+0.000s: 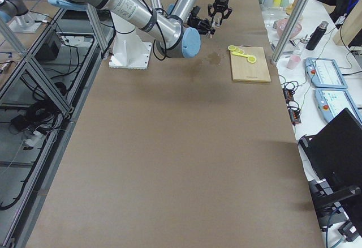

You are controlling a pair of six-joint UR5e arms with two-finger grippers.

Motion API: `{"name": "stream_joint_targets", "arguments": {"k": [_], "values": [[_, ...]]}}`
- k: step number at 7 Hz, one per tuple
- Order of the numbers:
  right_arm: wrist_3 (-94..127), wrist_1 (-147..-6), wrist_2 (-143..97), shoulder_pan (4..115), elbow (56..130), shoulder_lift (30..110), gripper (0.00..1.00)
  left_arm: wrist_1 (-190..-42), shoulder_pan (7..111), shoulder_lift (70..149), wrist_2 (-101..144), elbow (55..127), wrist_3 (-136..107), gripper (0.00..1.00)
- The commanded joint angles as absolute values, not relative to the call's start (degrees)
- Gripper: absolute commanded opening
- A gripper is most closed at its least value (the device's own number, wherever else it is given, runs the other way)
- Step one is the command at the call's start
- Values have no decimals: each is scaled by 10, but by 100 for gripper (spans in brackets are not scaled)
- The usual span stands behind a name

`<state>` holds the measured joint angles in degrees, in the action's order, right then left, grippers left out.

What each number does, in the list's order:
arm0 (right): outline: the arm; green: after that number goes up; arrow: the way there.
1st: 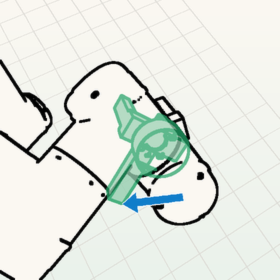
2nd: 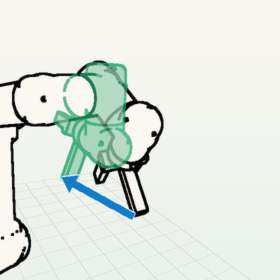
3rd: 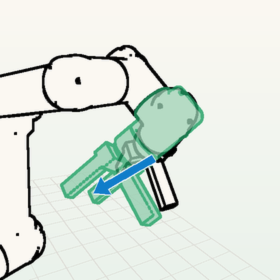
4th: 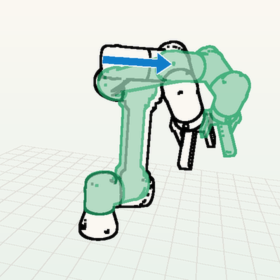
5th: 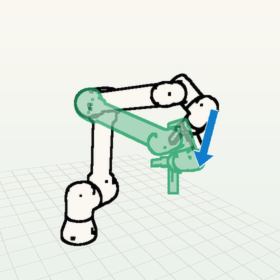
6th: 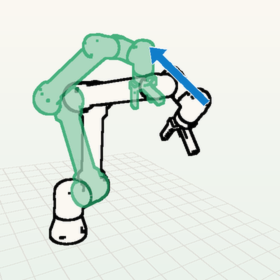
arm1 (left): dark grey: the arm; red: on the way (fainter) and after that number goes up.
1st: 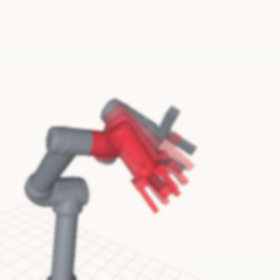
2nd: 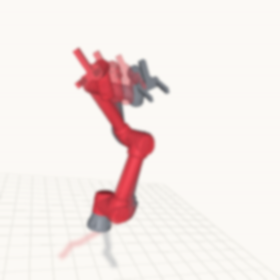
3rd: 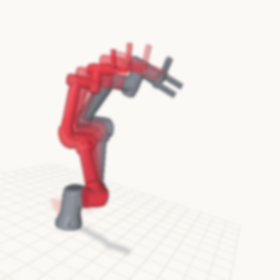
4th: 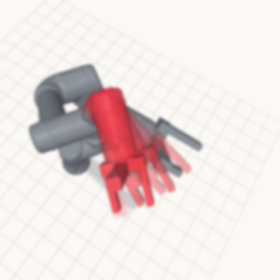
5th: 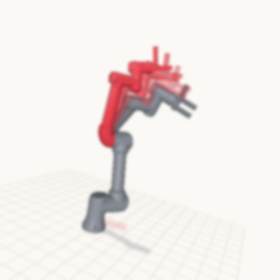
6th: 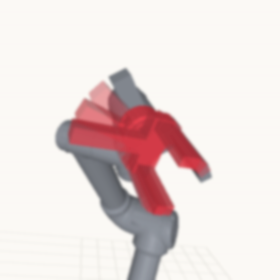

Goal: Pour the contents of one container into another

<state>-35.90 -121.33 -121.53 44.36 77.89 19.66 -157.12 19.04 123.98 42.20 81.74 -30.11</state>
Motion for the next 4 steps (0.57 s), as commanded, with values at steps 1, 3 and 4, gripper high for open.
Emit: {"name": "stream_joint_targets", "arguments": {"k": [1,3,4], "values": [[-357,-1245,-1223,437,814,202,0,-1570,190,1245,423,817,-300,0],[-359,-1279,-1223,436,817,205,0,-1570,190,1244,423,815,-300,0],[-363,-1281,-1223,436,809,205,0,-1571,190,1245,425,813,-300,0]]}}
